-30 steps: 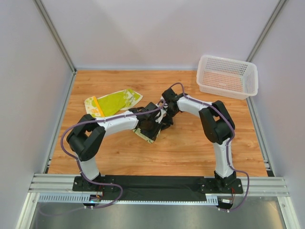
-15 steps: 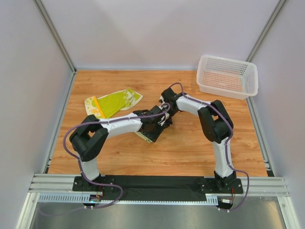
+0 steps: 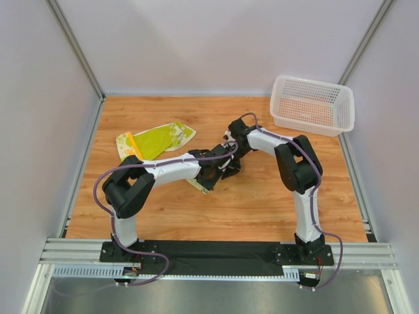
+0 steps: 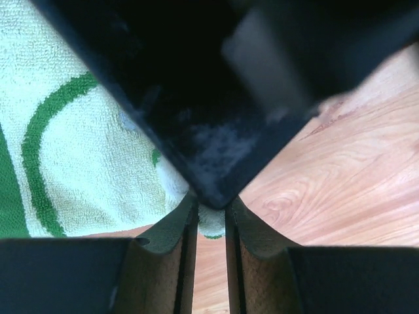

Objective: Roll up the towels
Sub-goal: Roll the towel

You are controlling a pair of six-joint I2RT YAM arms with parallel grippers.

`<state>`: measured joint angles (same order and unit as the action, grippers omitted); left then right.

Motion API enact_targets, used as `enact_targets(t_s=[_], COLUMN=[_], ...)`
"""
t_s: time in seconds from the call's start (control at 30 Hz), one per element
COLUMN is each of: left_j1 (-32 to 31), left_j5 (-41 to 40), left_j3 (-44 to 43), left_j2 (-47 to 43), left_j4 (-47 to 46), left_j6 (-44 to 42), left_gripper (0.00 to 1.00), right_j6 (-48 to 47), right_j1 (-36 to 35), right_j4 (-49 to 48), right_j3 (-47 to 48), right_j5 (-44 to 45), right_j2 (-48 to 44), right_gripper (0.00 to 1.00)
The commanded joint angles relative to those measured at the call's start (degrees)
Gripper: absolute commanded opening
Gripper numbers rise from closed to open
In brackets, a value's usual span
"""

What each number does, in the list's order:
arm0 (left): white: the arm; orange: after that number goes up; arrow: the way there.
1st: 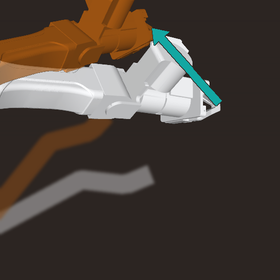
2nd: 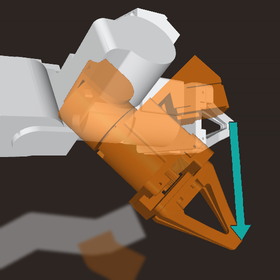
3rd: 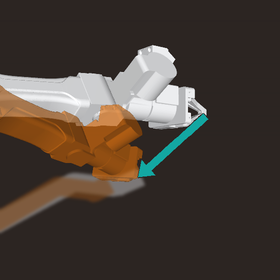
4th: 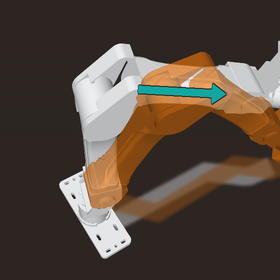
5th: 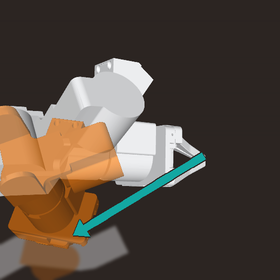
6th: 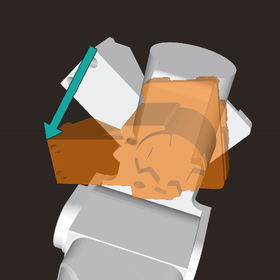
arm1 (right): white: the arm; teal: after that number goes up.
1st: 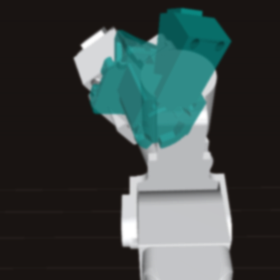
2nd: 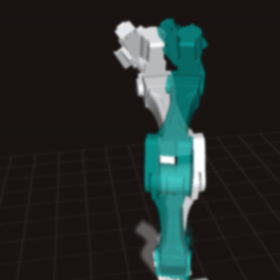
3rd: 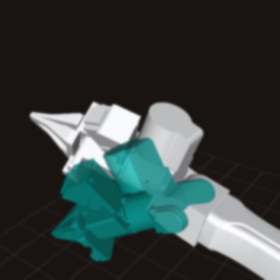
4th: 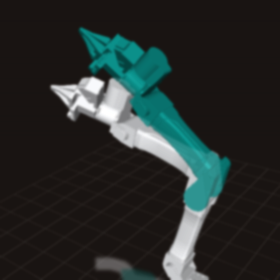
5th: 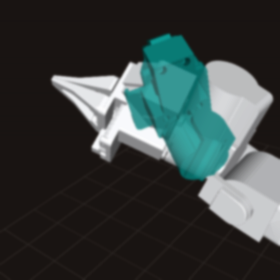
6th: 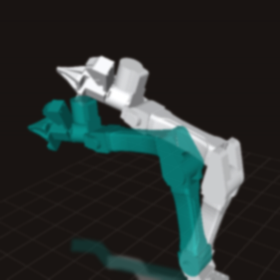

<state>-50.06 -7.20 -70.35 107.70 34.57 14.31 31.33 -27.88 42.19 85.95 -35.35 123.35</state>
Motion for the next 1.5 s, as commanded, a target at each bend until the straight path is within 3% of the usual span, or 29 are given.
enact_targets(t_s=[0.0, 0.07, 0.1, 0.5, 1.0, 1.17, 1.47], left_j1=[1.11, 1.11, 1.11, 2.86, 13.32, 16.05, 21.67], left_j5=[-3.35, -0.46, 1.12, 24.86, 55.61, 58.44, 60.38], left_j3=[4.69, 4.52, 4.17, 3.73, 7.68, 6.01, 7.94], left_j2=[8.67, 8.41, 8.14, -1.17, -3.99, -0.22, 6.9], left_j4=[4.72, 4.63, 4.63, 1.91, -5.92, -2.84, -2.58], left_j6=[-0.94, -1.12, -1.38, -0.42, 4.5, 5.64, 8.54], left_gripper=[0.13, 0.08, 0.0, 0.0, 0.0, 0.0, 0.0], right_j6=[-1.62, -2.15, -2.41, -4.52, -6.28, -6.64, -1.9], right_j1=[2.3, 3.26, 4.4, 7.22, 8.89, 9.07, 8.81], right_j4=[0.78, 0.87, 0.96, 2.54, 4.3, 3.34, -16.95], right_j3=[-1.22, -1.66, -2.01, -3.6, -5.0, -7.28, -20.81], right_j5=[0.9, 0.81, 0.81, 2.57, 5.56, 4.42, -11.66], right_j2=[-0.48, -1.26, -1.53, -1.62, -4.52, -7.24, -16.91], right_gripper=[0.56, 0.61, 0.64, 0.64, 0.65, 0.66, 0.68])
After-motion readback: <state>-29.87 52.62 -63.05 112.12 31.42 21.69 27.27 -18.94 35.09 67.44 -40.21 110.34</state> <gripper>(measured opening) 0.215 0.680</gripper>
